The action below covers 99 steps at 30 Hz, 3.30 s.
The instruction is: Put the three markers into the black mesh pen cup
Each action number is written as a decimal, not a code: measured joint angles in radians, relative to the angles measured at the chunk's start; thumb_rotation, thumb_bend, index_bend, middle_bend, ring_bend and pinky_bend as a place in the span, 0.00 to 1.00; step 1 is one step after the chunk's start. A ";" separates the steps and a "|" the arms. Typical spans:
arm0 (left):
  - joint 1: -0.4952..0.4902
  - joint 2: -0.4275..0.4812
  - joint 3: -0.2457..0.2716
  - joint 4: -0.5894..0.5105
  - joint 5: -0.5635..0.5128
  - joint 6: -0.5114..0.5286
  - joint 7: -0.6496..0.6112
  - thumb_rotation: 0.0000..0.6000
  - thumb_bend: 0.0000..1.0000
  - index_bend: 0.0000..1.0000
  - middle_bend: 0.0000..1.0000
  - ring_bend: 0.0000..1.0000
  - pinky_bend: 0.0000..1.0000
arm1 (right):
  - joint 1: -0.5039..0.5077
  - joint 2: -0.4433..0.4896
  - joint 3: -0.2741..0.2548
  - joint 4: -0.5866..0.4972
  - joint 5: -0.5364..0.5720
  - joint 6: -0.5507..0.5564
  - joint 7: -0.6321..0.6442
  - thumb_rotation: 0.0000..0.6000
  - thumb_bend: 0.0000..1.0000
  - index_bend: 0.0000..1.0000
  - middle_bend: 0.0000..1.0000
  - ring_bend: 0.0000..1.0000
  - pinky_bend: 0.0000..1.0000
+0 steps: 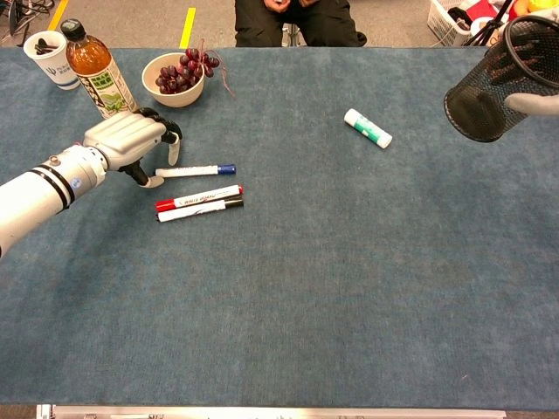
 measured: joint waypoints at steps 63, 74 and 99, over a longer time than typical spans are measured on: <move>-0.009 0.110 -0.044 -0.172 0.039 0.089 -0.012 1.00 0.29 0.61 0.24 0.19 0.11 | 0.022 0.008 -0.026 -0.008 -0.037 -0.054 -0.055 1.00 0.25 0.45 0.43 0.38 0.41; 0.020 0.262 -0.059 -0.359 0.109 0.198 -0.007 1.00 0.29 0.62 0.25 0.19 0.11 | 0.124 0.015 -0.011 -0.113 -0.020 -0.215 -0.224 1.00 0.28 0.45 0.43 0.38 0.41; 0.008 0.384 -0.131 -0.561 0.188 0.314 0.117 1.00 0.29 0.62 0.25 0.18 0.11 | 0.329 -0.160 0.115 -0.214 0.294 -0.526 -0.570 1.00 0.31 0.45 0.43 0.37 0.41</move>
